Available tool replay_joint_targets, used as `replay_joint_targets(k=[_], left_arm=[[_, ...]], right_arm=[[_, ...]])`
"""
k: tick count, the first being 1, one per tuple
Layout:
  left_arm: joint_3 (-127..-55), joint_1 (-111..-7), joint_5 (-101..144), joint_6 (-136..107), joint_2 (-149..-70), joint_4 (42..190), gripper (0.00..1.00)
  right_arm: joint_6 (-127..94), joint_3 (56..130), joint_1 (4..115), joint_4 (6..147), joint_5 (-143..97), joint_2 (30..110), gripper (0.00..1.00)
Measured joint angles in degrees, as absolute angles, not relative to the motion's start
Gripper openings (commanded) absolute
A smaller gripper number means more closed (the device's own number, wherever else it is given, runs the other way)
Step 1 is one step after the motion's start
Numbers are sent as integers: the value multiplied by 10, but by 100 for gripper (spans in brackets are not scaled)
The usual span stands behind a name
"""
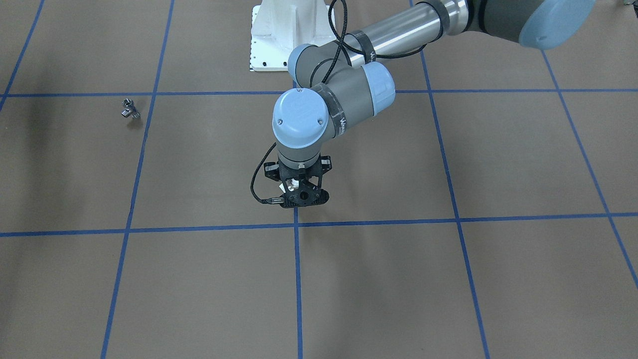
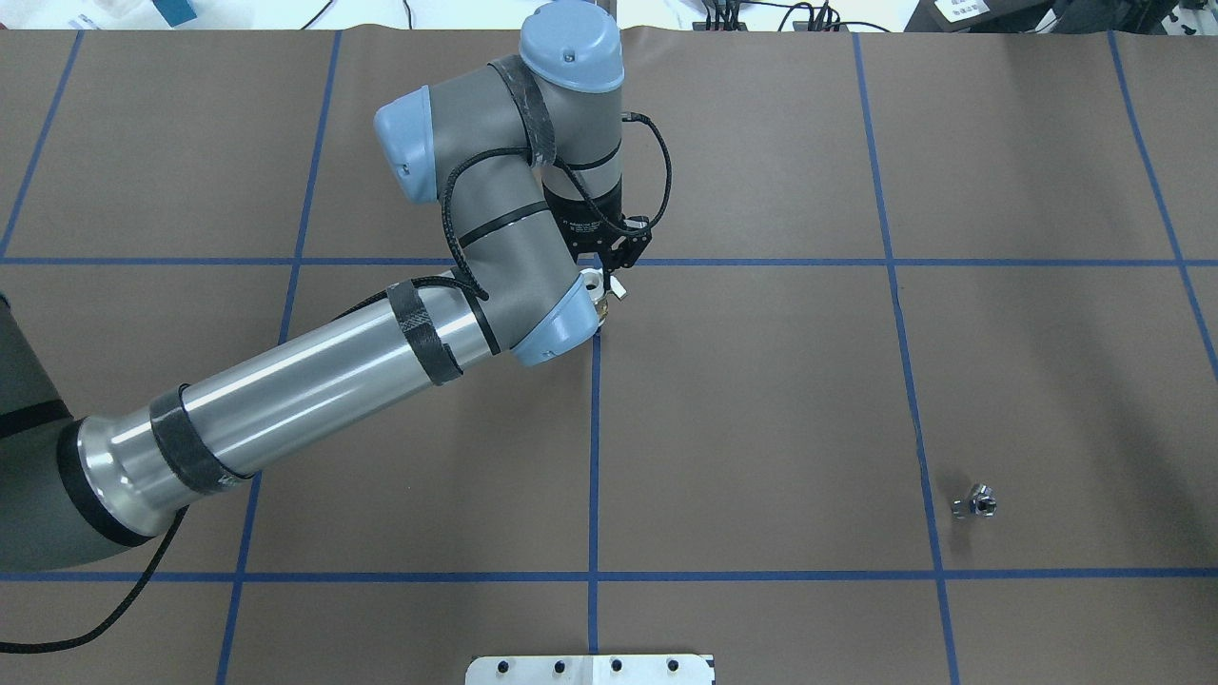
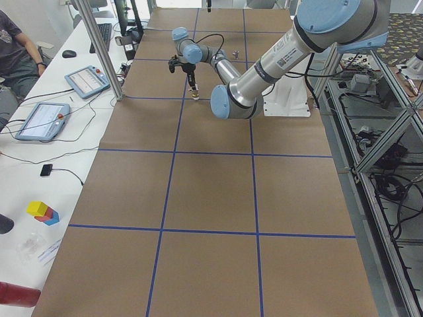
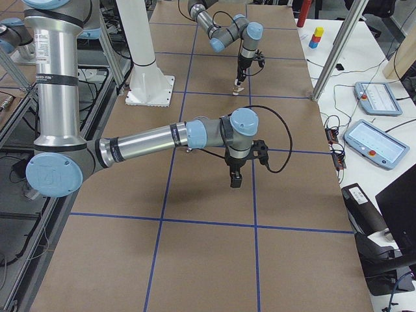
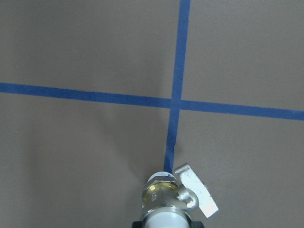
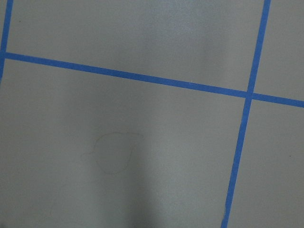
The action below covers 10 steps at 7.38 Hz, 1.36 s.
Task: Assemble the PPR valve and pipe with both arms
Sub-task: 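Lift the valve with the left gripper and carry it to the table center, then set the valve upright, open the left gripper and withdraw it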
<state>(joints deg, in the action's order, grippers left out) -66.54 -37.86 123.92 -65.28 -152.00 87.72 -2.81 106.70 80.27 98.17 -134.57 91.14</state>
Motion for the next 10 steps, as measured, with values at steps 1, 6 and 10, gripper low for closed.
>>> replay_joint_targets(k=[1,6,10], left_arm=[[-665,-377,1239,-653,-1520,877,0],[-665,-375,1239,-654,-1519,878,96],[-694,-375,1239,-652,-1517,864,96]], right_arm=[[-28,1067,803,982,-1346,911,99],[-28,1067,803,982,-1346,911,99],[-26,1067,802,982,-1347,911,99]])
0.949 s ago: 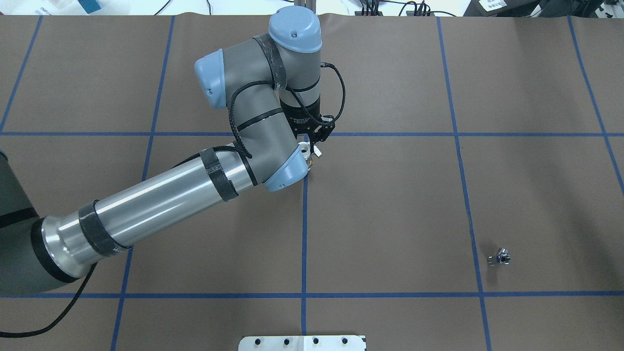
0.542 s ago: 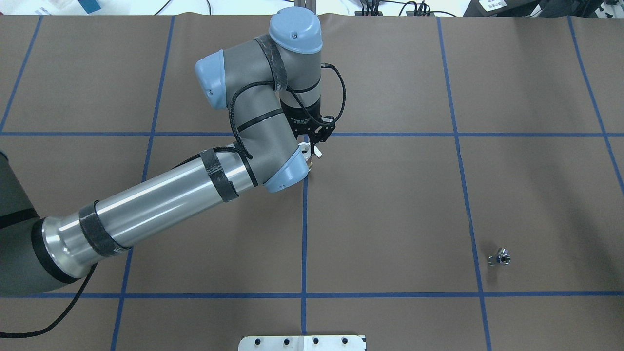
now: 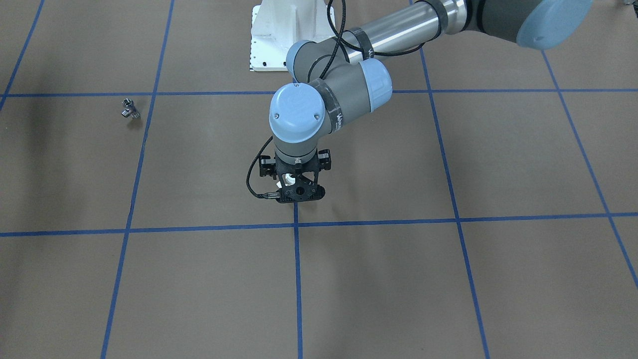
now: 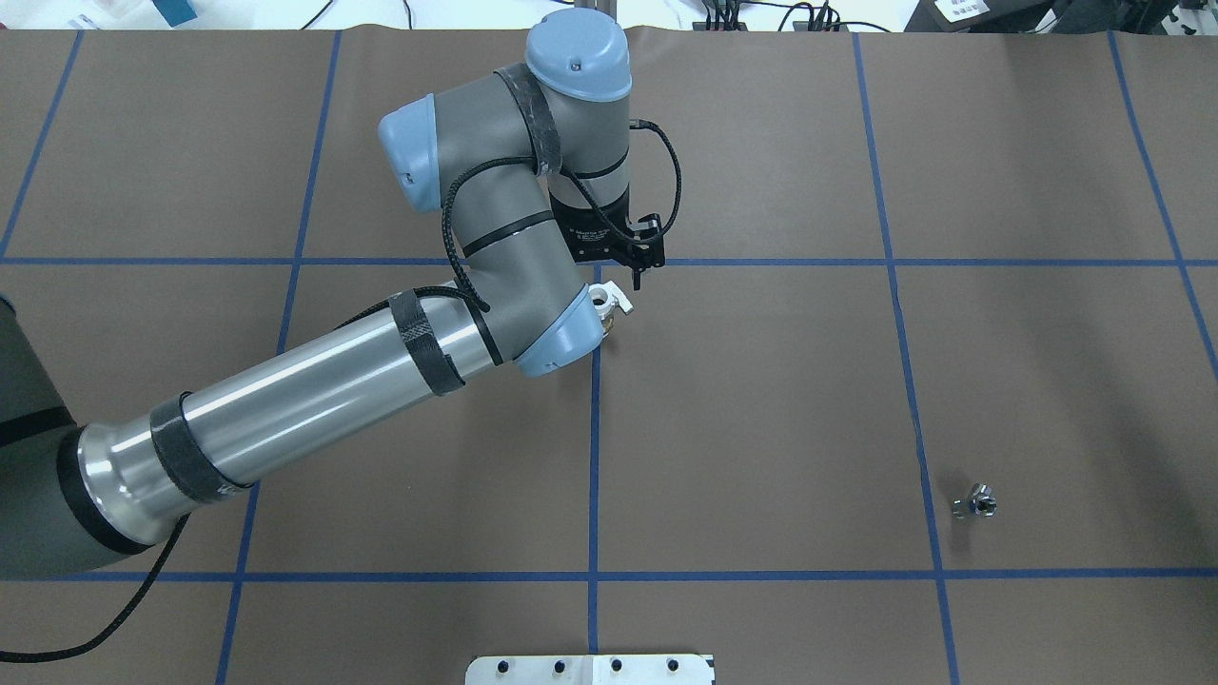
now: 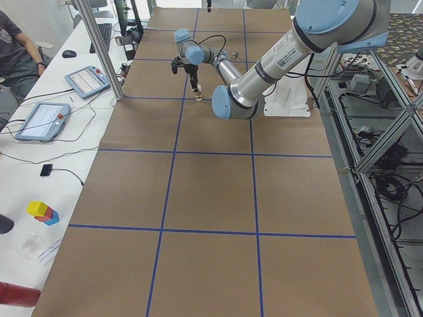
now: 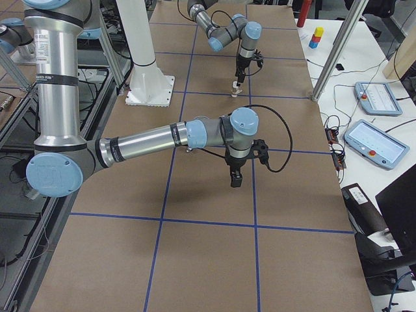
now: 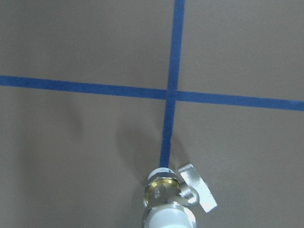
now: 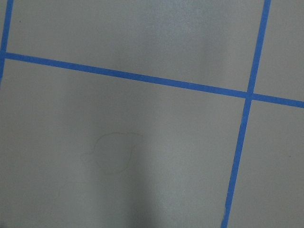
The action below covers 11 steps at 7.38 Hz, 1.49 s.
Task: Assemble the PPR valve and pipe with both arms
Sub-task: 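Set the valve upright, open the left gripper and withdraw it, then lower the right gripper onto the chrome fitting and close it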
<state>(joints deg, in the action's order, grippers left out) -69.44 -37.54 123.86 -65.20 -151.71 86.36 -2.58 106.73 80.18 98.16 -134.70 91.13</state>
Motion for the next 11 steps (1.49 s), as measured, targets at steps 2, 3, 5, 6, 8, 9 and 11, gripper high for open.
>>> replay_joint_targets(k=[2,3,5,6,8,9,11], left_arm=[[-821,-379,1238,-651,-1475,790,96],[-908,-386,1237,-649,-1423,768,99],[-1047,-408,1236,-645,-1316,757,99],[-1089,-419,1236,-642,-1281,757,99],[-1124,-441,1236,-601,-1245,757,99],[-1132,-452,1236,-581,-1231,756,99],[-1131,-466,1234,-555,-1218,756,99]], right_arm=[[-25,1076,779,981,-1350,912,99],[-36,1083,755,981,-1348,912,99],[-113,1110,702,965,-1346,913,99],[-174,1121,681,924,-1345,918,99],[-350,1130,640,770,-1341,962,99],[-440,1140,610,701,-1322,993,99],[-589,1190,514,648,-1249,1035,99]])
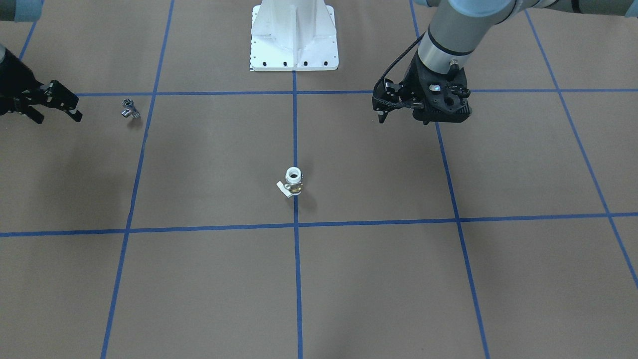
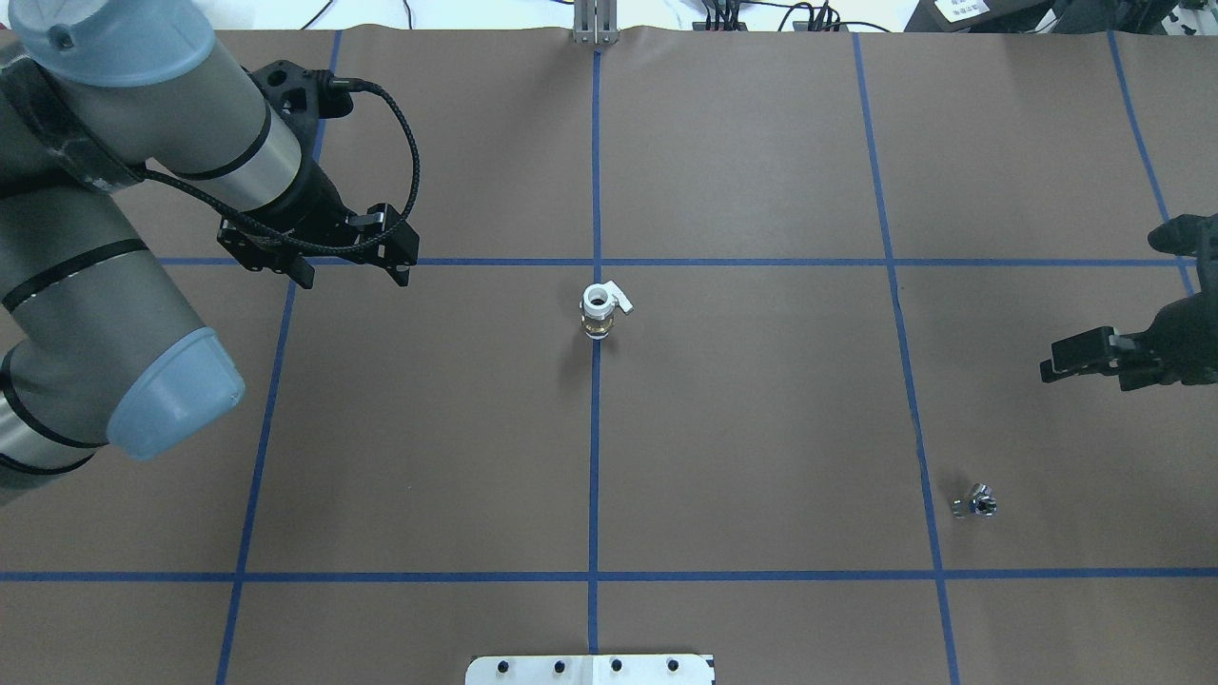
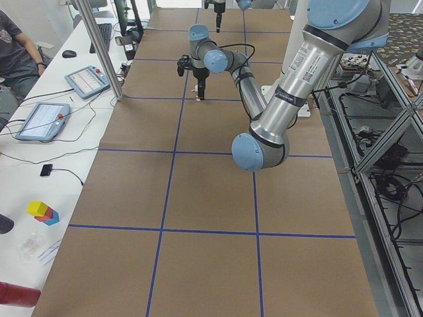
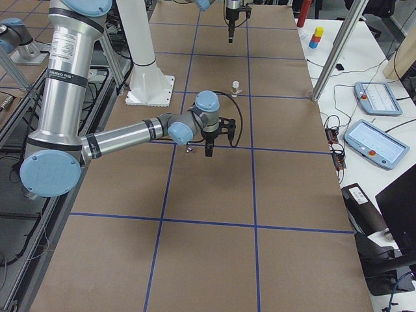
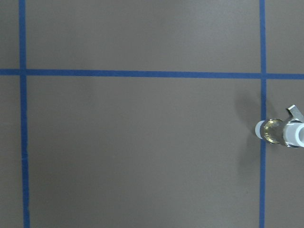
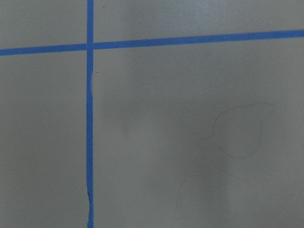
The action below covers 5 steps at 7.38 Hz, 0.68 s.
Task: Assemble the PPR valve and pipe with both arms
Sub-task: 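Lower the right gripper onto the chrome fitting and close it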
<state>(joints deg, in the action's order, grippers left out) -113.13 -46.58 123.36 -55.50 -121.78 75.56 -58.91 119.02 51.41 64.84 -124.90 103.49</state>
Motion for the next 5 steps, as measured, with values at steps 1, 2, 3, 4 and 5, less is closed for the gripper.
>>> replay_joint_targets(k=[1,2,3,4,5], left_arm=[[-1130,-468,1233,-551,-1214,756,99],[-1127,-469,1232,-549,-1213,756,99],[-1124,-470,1232,-547,-1212,756,99],[-1122,-471,1232,-545,-1212,756,99],[-1121,-472,1231,-545,-1212,756,99]], right_arm=[[-647,1215,464,643,-1214,1047,98],[-692,1233,411,641,-1171,1056,98],[-723,1244,366,641,-1131,1065,98],[-738,1250,337,641,-1107,1072,98],[-744,1252,317,641,-1097,1075,96]])
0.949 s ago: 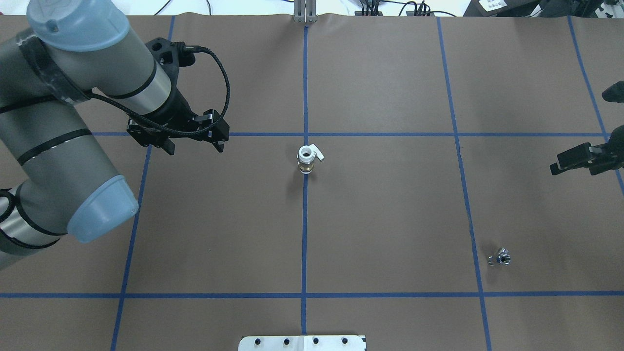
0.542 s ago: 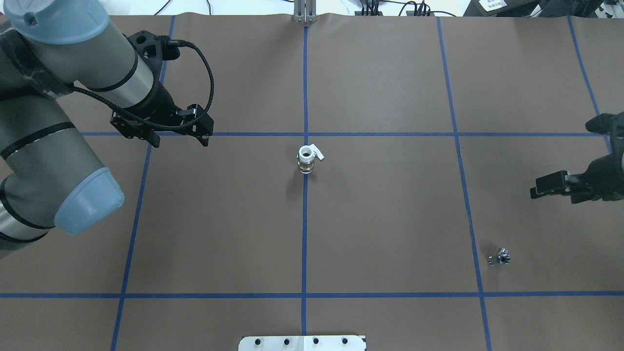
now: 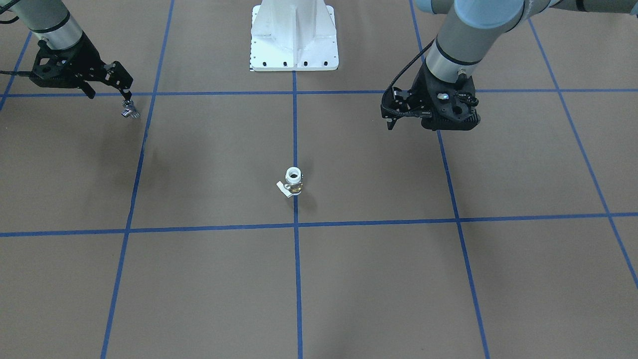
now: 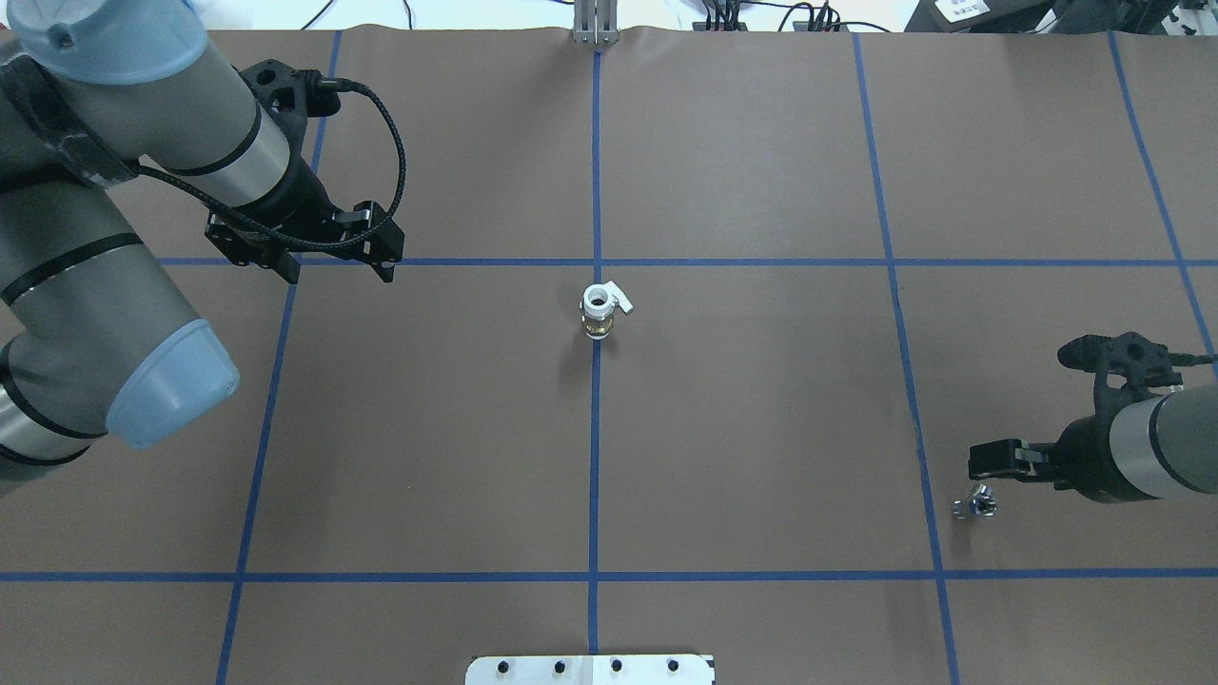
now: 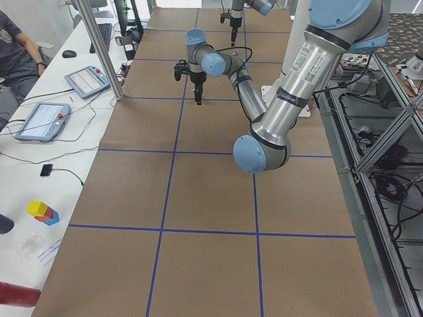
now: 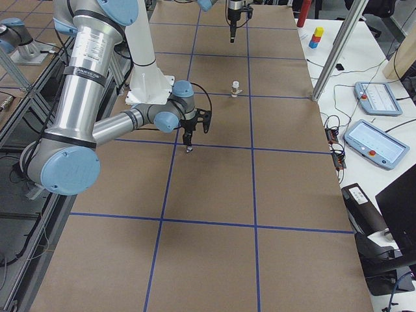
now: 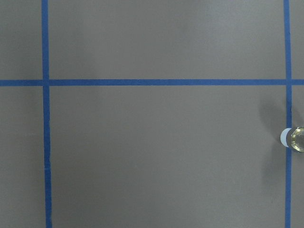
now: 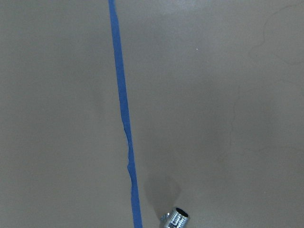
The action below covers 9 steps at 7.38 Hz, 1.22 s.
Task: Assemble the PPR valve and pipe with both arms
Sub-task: 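Lower the right gripper onto the chrome fitting and close it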
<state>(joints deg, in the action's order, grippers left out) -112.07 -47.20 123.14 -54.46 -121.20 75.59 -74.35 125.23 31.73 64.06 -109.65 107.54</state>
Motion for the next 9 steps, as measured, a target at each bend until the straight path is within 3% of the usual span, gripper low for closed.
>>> replay_joint_targets(k=[4,5,7,9], left_arm=[[-1117,-472,1232,-544,-1212,756,99],[-1116,-472,1232,-544,-1212,756,99],[-1117,-471,1232,-546,-1212,756,99],[-1119,-471,1232,-549,-1211,755,99]], right_arm=[[-746,1232,274,637,-1082,1071,90],[-746,1224,271,636,-1082,1068,82],[-746,1211,268,636,-1082,1060,58],[-746,1208,268,635,-1083,1059,54]])
